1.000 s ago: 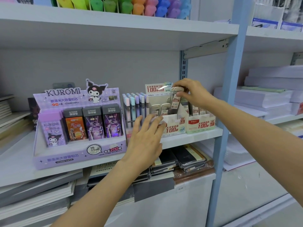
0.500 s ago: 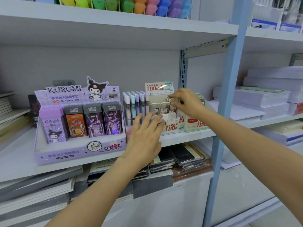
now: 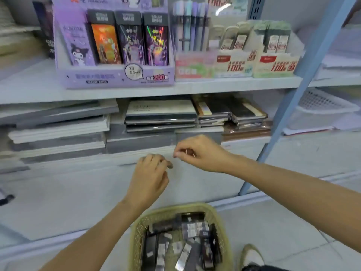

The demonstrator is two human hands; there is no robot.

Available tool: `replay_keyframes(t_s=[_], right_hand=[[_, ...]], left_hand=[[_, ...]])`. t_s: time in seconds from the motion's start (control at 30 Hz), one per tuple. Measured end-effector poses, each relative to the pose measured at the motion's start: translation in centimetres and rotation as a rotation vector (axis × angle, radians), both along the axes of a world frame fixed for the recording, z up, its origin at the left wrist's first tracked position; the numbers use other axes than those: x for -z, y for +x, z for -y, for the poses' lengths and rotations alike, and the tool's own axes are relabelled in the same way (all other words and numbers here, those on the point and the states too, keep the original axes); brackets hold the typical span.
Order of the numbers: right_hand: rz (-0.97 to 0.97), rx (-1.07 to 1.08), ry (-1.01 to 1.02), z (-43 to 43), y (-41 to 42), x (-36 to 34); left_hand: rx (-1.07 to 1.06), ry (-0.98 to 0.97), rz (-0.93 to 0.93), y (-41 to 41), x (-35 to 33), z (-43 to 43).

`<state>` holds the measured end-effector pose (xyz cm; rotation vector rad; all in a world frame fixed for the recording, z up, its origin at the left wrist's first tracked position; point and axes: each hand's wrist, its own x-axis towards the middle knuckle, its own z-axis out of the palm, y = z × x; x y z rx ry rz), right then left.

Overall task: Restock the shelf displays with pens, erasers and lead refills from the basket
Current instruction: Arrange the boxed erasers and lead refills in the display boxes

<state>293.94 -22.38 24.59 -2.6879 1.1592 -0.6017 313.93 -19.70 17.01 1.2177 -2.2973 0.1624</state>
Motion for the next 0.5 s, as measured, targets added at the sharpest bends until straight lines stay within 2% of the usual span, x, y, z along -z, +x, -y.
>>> replay_keyframes(t_s=[0.07,0.13,0.23,0.37,0.5], right_hand=[[-0.099,-0.004,0.208,0.0,2.0,6.0],[-0.188,0.009,0.408,-0.2,3.2,12.1],[-0.264,0.082,0.638,-1.1,3.5,20.2],[-0.241,0.214,0.859,-3.4,3.6,28.8],[-0.143,0.407,0.981,-5.7,5.2,34.4]], left_hand=[[-0.002,0.247,-0.002,2.2,5.5,-1.5],[-0.026,0.444,0.085,4.0,10.7,-2.9],[-0.116,0.628,0.167,6.0,16.9,-5.2],[-0.137,0.762,0.264,7.9,21.2,-7.3],[-0.111,0.732,0.215,8.5,22.9,-8.0]])
